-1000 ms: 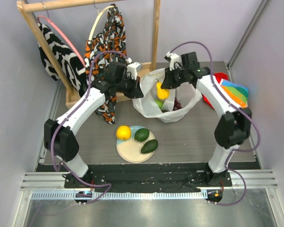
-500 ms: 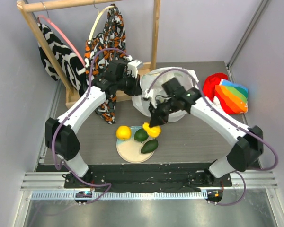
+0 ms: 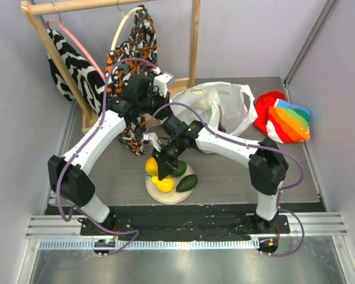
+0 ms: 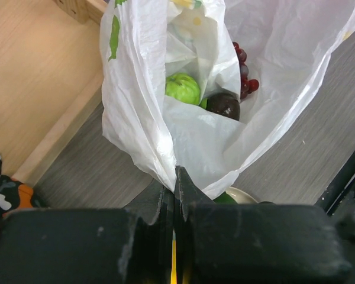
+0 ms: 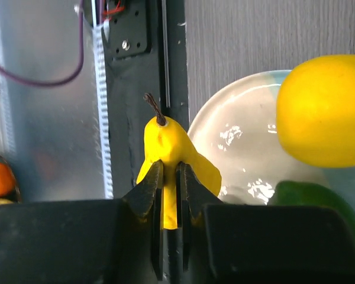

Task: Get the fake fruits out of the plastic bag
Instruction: Place the fake fruit on the plate.

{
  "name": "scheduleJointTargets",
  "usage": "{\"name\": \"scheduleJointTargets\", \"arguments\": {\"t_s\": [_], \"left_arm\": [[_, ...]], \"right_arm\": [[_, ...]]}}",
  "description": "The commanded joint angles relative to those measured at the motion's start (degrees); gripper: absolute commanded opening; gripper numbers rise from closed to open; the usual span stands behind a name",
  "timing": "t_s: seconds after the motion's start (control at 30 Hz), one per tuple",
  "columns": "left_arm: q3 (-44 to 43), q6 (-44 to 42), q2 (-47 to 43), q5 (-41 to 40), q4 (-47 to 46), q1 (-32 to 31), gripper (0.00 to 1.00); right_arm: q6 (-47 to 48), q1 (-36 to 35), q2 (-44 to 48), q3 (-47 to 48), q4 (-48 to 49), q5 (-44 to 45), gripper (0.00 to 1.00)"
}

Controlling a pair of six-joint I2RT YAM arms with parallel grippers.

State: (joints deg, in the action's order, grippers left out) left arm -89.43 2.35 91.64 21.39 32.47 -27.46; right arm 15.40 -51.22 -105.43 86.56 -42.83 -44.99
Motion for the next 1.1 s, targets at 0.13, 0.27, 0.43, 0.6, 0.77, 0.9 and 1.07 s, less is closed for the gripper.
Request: {"name": "scheduleJointTargets", "arguments": {"t_s": [0.13,0.27,0.43,0.6,0.77,0.9,1.07], "left_arm": [[1.45,-2.17,-4.62,-1.00,-0.47,0.39,0.00],[2.50,-2.17,-5.76,-1.17,-0.21,0.31,0.00],[3.12,-2.17,-6.64,-1.35,-0.12,0.39,0.00],[3.73,-3.41,-6.56,-1.35,-0.21,0.39,0.00],[3.74,-3.14,-6.38,-1.09,-0.13,0.48,0.00],[3.03,-3.05,-6.21,-1.00,0.23,0.48,0.00],[1.10,-3.40,-5.68,-0.73,0.84,0.39,0.00]], "right_arm": [[-19.78,-0.46,-6.72,2.02,11.45,1.13,0.08],[-22.69,-0.63,-9.79,3.17,11.71,3.85,0.08],[-24.01,-1.07,-10.59,1.95,11.63,5.97,0.13],[-24.72,-1.16,-10.24,0.89,11.19,8.34,0.28],[-24.63,-1.07,-9.45,0.71,9.87,9.92,0.45],[-22.44,-0.90,-7.34,1.76,6.89,9.05,0.48],[-10.06,-0.37,-1.46,5.36,-3.99,6.49,0.49]]}}
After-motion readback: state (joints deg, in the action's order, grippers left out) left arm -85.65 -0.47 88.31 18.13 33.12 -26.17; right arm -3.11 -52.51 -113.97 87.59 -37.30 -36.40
